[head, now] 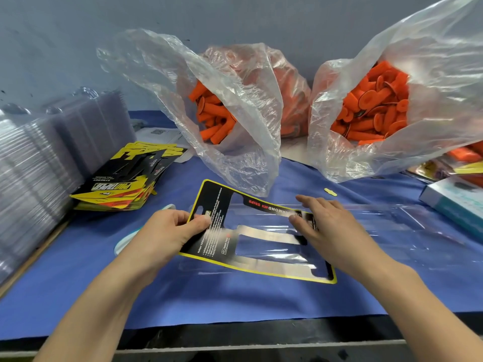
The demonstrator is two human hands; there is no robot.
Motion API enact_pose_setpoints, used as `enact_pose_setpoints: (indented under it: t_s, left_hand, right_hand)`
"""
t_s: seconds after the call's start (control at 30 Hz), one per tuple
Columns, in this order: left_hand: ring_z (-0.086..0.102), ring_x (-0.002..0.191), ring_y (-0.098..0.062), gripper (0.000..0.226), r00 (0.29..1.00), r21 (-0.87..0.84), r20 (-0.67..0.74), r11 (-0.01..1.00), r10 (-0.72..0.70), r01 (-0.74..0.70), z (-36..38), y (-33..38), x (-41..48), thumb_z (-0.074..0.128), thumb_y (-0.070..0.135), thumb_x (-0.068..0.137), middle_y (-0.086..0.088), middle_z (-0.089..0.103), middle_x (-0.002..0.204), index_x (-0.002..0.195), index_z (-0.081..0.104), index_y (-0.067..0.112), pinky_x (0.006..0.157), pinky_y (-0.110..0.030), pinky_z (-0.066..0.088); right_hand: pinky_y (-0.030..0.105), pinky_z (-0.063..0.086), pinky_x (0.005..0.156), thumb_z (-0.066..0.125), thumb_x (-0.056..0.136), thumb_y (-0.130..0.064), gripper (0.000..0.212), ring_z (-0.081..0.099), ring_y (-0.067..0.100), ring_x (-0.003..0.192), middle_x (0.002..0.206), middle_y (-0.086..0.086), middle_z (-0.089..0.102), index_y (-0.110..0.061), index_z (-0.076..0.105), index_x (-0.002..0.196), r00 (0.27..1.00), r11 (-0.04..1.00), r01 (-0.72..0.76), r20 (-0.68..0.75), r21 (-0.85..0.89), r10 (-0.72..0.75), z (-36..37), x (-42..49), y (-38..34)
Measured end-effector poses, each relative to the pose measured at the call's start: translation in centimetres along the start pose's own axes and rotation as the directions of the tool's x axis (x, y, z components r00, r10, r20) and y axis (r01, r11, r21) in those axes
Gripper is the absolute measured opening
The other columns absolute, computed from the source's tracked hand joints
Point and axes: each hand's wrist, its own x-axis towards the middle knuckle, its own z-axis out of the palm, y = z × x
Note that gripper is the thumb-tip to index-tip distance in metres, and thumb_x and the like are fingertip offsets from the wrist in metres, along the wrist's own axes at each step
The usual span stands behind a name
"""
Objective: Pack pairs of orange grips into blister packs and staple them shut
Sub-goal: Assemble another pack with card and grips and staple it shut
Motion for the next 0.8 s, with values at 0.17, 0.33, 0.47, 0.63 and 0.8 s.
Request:
enact_pose_setpoints:
  t_s: [0.17,0.33,0.47,0.63,0.8]
  left_hand:
    - [0.068,0.087,-0.032,0.037,0.993,0.018,-0.118,1.000,0.025,-0.023,0.1,0.5,0.0,0.069,0.043,0.088,-0.015,0.072,0.088,0.069,0.074,0.012,0.087,-0.048,0.050]
    - [0.064,0.090,-0.035,0.038,0.991,0.066,-0.125,0.997,0.053,-0.045,0.5,0.3,-0.1,0.069,0.040,0.089,-0.022,0.063,0.092,0.074,0.073,0.005,0.091,-0.050,0.048]
    - [0.058,0.098,-0.020,0.043,0.994,0.077,-0.105,0.997,0.037,-0.029,0.7,0.0,-0.1,0.069,0.039,0.090,0.002,0.057,0.061,0.078,0.070,-0.003,0.088,-0.040,0.046]
    - [0.059,0.077,-0.028,0.045,0.988,0.237,-0.141,0.971,0.068,-0.033,0.8,-0.2,-0.2,0.066,0.041,0.089,-0.011,0.062,0.072,0.078,0.067,-0.002,0.064,-0.033,0.037]
    - [0.050,0.058,-0.015,0.046,0.981,0.517,-0.138,0.855,0.136,-0.046,1.2,0.0,-1.1,0.062,0.048,0.087,0.003,0.050,0.055,0.059,0.046,0.016,0.053,-0.032,0.032]
  right_hand:
    - [0.036,0.035,0.103,0.041,0.098,-0.054,0.055,0.041,0.023,0.126,0.129,-0.003,0.055,-0.027,0.042,0.144,1.000,1.000,0.000,-0.010,0.005,0.000,-0.2,0.1,-0.2]
    - [0.037,0.037,0.101,0.045,0.098,-0.051,0.051,0.045,0.024,0.123,0.127,-0.002,0.053,-0.027,0.045,0.142,0.999,0.993,0.031,-0.030,-0.116,-0.034,-0.1,0.2,-0.3]
    - [0.035,0.038,0.096,0.049,0.097,-0.048,0.043,0.050,0.024,0.116,0.125,-0.004,0.054,-0.029,0.050,0.136,0.997,0.986,0.045,-0.052,-0.158,-0.054,0.2,0.3,-0.3]
    - [0.034,0.036,0.087,0.052,0.097,-0.043,0.032,0.053,0.024,0.108,0.117,-0.005,0.057,-0.029,0.057,0.126,0.990,0.979,0.056,-0.119,-0.198,-0.081,0.5,0.5,-0.5]
    - [0.034,0.034,0.072,0.050,0.098,-0.041,0.022,0.057,0.024,0.098,0.110,-0.005,0.059,-0.030,0.056,0.116,0.981,0.962,0.046,-0.169,-0.267,-0.094,0.4,0.3,-1.0]
